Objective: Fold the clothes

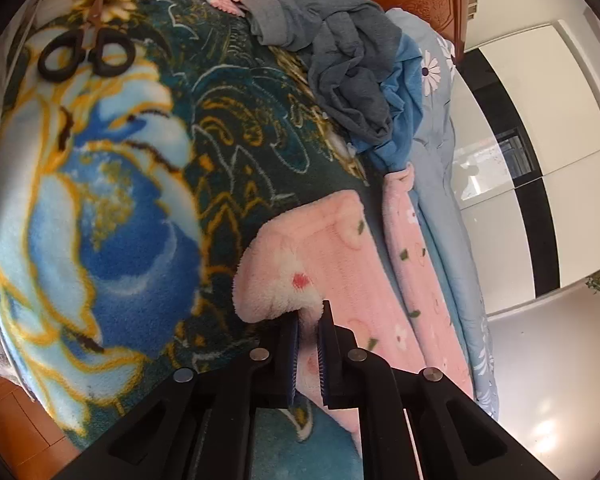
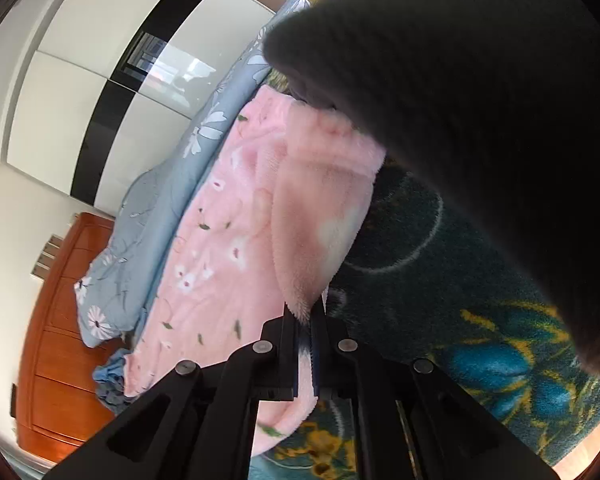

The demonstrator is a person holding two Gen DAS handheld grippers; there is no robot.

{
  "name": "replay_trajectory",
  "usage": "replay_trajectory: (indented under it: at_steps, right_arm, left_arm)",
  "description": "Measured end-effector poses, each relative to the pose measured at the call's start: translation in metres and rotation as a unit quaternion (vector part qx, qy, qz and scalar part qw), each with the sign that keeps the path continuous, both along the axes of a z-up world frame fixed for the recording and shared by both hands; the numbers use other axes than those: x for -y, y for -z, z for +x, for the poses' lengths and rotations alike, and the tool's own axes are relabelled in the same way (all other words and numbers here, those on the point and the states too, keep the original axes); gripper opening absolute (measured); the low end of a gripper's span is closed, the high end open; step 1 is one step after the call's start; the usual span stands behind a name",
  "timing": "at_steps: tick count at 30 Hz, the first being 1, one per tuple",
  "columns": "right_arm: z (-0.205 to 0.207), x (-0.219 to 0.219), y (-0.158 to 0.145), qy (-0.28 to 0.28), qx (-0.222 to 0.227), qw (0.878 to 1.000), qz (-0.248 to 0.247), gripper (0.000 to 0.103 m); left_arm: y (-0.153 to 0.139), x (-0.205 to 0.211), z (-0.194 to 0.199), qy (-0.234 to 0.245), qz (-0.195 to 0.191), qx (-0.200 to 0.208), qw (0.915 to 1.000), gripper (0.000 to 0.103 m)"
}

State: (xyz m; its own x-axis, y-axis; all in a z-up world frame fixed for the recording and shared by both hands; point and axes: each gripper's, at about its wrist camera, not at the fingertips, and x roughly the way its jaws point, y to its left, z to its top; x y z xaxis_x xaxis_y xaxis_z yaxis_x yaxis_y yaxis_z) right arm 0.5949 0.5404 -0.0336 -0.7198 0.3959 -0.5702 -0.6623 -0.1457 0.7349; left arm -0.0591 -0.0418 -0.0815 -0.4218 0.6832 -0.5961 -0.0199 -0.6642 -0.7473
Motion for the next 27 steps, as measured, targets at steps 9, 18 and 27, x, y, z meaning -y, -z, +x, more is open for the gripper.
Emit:
replay_trajectory:
  at_steps: [9,18,27]
  right_arm:
    - [-0.013,-0.029,-0.074,-0.015,-0.035,0.995,0.09,0.004]
    - [-0.039,-0.073,-0.098,-0.013,-0.031,0.993,0.111,0.004]
    - [-0.088,-0.113,-0.11,-0.02,-0.008,0.994,0.109,0.004]
  left_arm:
    - [-0.062,-0.017,-0.015,-0.009,0.024,-0.037,0.999,0.009]
    - [-0.111,-0.059,-0.038,-0.007,-0.021,-0.087,0.9959,0.005]
    - [-0.122,-0.129,-0.089,-0.005,-0.071,-0.09,0.9934,0.005]
